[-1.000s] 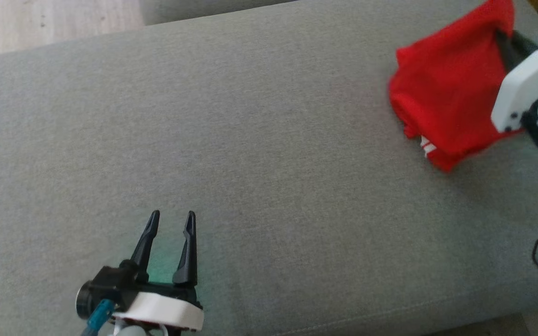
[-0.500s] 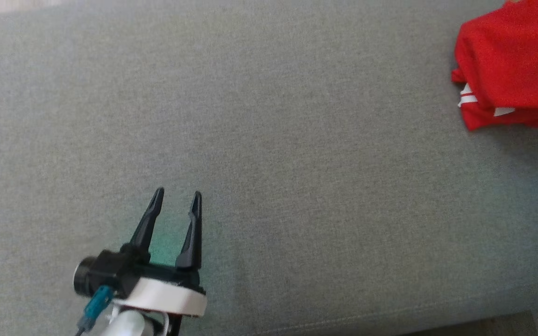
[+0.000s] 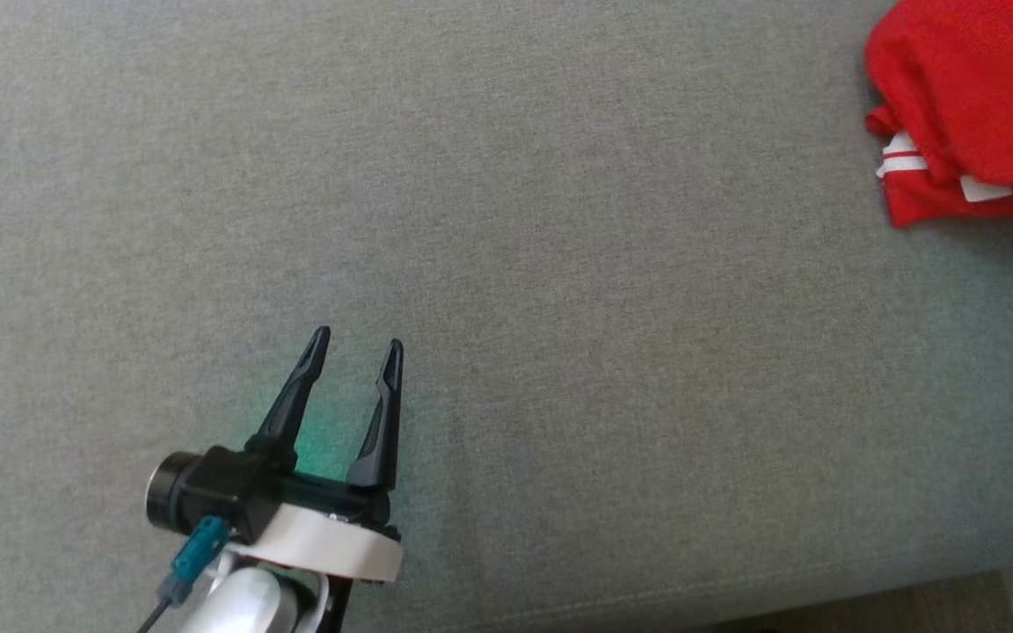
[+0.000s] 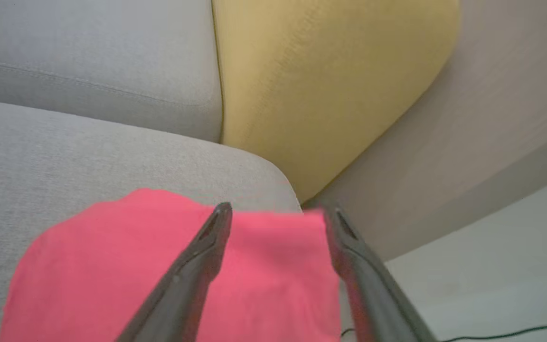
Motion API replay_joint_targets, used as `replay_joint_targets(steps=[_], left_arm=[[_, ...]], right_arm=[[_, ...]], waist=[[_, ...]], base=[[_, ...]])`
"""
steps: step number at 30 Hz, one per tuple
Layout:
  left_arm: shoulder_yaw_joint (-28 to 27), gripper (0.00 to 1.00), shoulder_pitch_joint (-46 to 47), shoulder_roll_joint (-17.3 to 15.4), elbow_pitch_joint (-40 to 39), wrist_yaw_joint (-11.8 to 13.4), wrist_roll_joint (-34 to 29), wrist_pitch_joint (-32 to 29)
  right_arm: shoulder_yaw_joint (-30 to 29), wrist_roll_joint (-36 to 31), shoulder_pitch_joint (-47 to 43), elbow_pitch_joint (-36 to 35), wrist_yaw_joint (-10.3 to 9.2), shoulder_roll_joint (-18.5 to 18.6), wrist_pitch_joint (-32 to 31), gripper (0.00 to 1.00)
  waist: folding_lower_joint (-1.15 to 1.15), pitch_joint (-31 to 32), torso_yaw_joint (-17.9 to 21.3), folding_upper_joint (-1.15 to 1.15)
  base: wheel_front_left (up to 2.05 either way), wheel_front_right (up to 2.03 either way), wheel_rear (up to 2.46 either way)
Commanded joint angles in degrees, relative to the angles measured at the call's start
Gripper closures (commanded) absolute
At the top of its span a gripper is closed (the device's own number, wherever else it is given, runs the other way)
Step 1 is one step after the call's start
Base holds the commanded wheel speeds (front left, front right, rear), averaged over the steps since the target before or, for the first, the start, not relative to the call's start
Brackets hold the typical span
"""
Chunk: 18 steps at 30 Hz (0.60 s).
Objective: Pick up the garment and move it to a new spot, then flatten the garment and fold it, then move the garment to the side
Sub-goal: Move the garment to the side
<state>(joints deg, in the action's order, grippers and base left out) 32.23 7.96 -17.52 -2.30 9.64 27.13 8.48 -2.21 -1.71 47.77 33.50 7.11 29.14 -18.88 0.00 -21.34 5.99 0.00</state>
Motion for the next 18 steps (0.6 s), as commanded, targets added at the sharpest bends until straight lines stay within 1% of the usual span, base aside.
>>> replay_joint_targets(steps=[1,5,9,13,18], left_arm=[[-1.32,0.00,1.49,-1.09,-2.09,0.42,-0.53,-0.11],[-1.52,0.00,1.26,-1.42,-2.20,0.85,-0.34,-0.36],[-2.12,0.00,1.05,-1.60,-1.80,1.07,0.24,-0.05],[-3.22,0.00,0.76,-1.90,-0.73,1.21,1.17,0.70],[-5.45,0.00,0.19,-2.76,0.81,1.57,2.62,1.77]], right_arm=[[0.46,-0.24,1.70,-1.60,0.37,0.37,0.95,0.00],[3.35,0.57,2.84,-1.02,0.37,-1.63,4.17,0.00],[6.33,2.35,3.87,-1.80,0.37,-2.67,5.96,0.00],[8.82,3.68,4.85,-3.56,0.37,-3.91,7.04,0.00],[10.71,5.41,4.53,-6.08,0.37,-6.61,8.66,0.00]], waist=[[0.00,-0.02,0.14,0.00],[0.00,0.57,0.69,0.00],[0.00,2.02,0.74,0.00],[0.00,4.52,-0.16,0.00],[0.00,8.54,-1.80,0.00]], base=[[0.00,0.00,0.00],[0.00,0.00,0.00],[0.00,0.00,0.00],[0.00,0.00,0.00],[0.00,0.00,0.00]])
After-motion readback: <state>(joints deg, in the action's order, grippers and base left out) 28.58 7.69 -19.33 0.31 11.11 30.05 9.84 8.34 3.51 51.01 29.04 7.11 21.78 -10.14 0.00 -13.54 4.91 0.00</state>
